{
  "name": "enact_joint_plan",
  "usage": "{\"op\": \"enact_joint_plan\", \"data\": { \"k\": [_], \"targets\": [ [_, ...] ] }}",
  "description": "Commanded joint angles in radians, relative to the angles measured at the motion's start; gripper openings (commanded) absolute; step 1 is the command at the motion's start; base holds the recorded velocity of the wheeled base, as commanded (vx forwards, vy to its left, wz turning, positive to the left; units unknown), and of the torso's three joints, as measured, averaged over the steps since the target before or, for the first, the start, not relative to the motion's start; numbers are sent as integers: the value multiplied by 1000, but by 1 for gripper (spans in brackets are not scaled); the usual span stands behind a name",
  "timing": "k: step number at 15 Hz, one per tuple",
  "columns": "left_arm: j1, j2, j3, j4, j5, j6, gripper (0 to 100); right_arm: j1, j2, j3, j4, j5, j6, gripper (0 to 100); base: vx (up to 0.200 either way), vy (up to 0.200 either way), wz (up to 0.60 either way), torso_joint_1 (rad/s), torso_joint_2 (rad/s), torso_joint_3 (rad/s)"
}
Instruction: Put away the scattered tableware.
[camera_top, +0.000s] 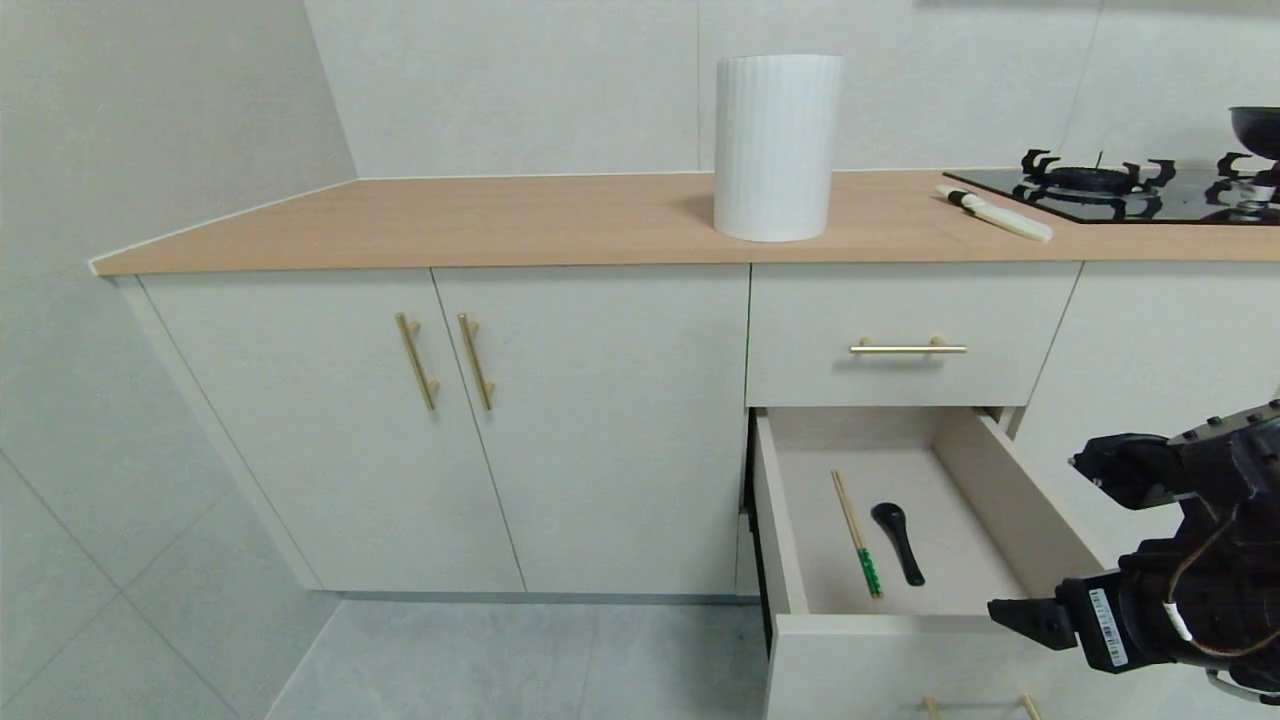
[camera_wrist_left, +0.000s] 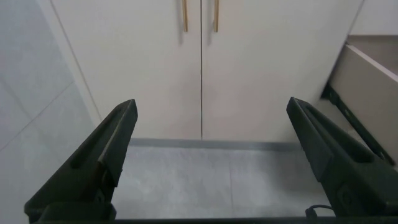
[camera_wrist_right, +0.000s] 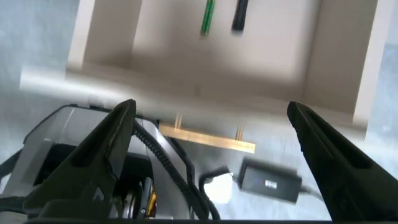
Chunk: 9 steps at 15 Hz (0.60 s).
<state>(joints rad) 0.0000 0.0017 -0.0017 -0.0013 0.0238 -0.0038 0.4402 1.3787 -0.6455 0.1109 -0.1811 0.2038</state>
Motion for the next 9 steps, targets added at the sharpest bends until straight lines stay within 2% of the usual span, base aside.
{"op": "enact_joint_plan", "data": {
  "k": [1,9],
  "targets": [
    [0,0,0,0,1,-1,100,0,13,1,1,0,0,100,0,0,0,0,0,0],
    [0,0,0,0,1,-1,100,32,140,29,64,57,-43,100,0,0,0,0,0,0]
  ]
}}
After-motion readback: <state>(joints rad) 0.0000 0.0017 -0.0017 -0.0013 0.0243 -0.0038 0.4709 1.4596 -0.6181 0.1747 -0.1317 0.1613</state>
